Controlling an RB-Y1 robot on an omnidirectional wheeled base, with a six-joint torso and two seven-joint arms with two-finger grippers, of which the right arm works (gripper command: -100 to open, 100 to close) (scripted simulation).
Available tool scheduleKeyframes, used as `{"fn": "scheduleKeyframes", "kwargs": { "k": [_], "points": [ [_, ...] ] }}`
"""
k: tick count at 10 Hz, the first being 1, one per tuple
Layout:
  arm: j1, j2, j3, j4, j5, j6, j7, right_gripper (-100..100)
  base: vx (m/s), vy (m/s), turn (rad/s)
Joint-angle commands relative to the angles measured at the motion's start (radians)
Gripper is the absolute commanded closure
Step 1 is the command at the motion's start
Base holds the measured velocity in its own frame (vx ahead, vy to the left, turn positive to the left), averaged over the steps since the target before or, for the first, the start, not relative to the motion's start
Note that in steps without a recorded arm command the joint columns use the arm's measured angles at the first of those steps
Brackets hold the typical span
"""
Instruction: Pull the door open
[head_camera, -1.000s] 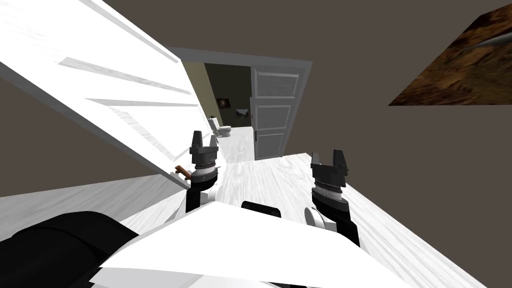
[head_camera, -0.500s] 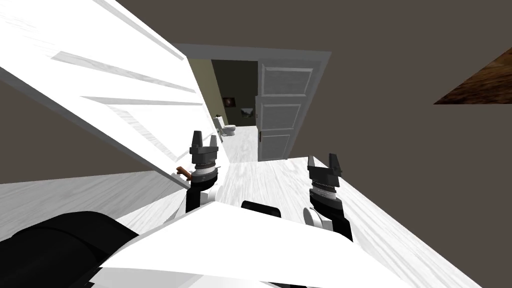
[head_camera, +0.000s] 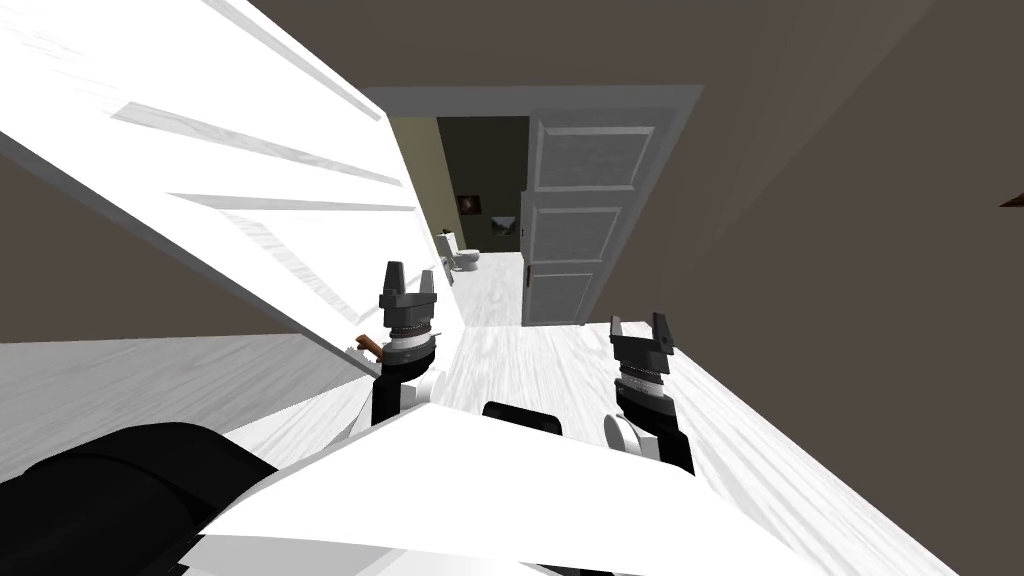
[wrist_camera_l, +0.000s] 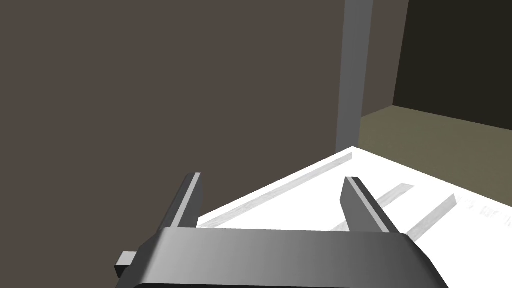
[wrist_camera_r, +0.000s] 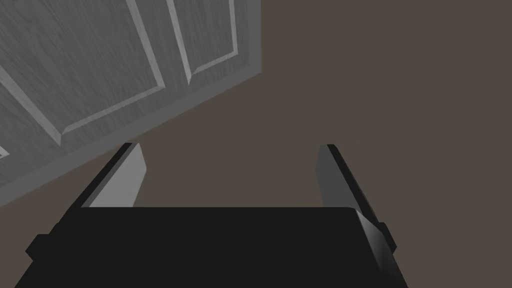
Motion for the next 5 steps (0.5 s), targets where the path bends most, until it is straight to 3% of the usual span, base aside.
{"fn": "scheduleKeyframes", "kwargs": {
  "k": [1,5],
  "points": [
    [-0.003,-0.006,-0.001,0.024,-0.017,-0.006,-0.029,-100,0.092,0.012,0.143],
    [-0.018,-0.016,-0.005,0.092,-0.06,-0.02,-0.095,-100,0.098,0.007,0.127]
  ]
}}
